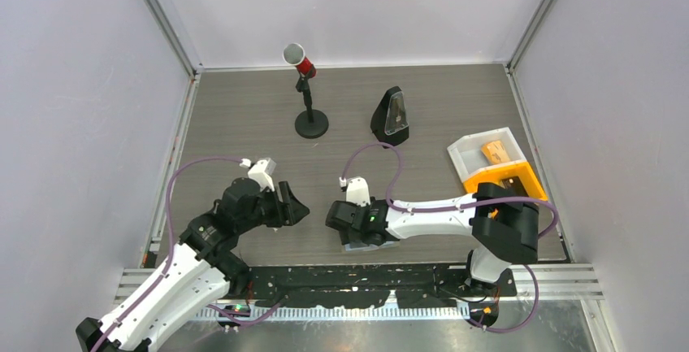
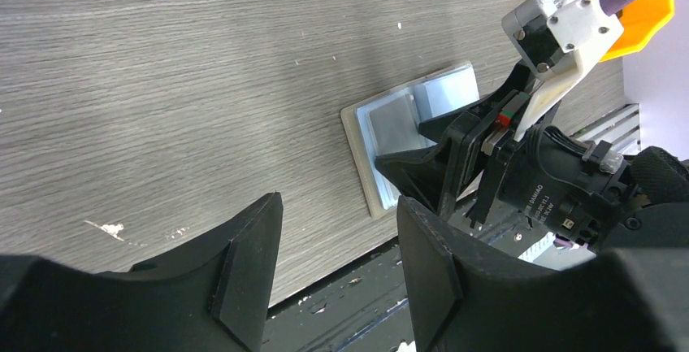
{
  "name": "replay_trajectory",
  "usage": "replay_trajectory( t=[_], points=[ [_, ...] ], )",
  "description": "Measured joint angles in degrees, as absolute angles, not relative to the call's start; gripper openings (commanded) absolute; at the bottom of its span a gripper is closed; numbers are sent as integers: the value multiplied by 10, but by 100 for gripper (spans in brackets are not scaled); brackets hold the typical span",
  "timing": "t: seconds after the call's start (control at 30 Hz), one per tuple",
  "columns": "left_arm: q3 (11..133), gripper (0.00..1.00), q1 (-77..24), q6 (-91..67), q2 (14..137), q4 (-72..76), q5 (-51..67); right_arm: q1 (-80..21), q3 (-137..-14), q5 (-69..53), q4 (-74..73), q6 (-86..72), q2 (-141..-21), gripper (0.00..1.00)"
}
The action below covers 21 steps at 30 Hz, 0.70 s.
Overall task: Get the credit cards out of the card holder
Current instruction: Remove the credit card from the card holder.
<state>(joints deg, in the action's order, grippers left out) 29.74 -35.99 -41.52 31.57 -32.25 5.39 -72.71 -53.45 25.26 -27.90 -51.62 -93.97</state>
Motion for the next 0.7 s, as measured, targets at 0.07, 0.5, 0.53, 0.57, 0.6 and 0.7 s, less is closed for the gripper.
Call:
replay_trajectory(
  t=[0.07, 0.5, 0.53, 0.57, 0.6, 0.7],
  points=[
    [297, 57, -360, -415, 314, -322, 54, -727, -535, 252, -276, -516, -940, 68],
    [293, 57, -360, -417, 311, -323, 54, -727, -533, 239, -253, -519, -943, 70],
    [293, 57, -360, -417, 311, -323, 54, -727, -533, 238, -252, -519, -943, 69],
    [293, 57, -360, -417, 311, -323, 54, -727, -533, 237, -251, -519, -943, 68],
    [293, 57, -360, -418, 311, -323, 54, -727, -533, 236, -249, -519, -943, 68],
    [293, 57, -360, -418, 311, -323, 54, -727, -528, 234, -240, -519, -943, 66]
  ],
)
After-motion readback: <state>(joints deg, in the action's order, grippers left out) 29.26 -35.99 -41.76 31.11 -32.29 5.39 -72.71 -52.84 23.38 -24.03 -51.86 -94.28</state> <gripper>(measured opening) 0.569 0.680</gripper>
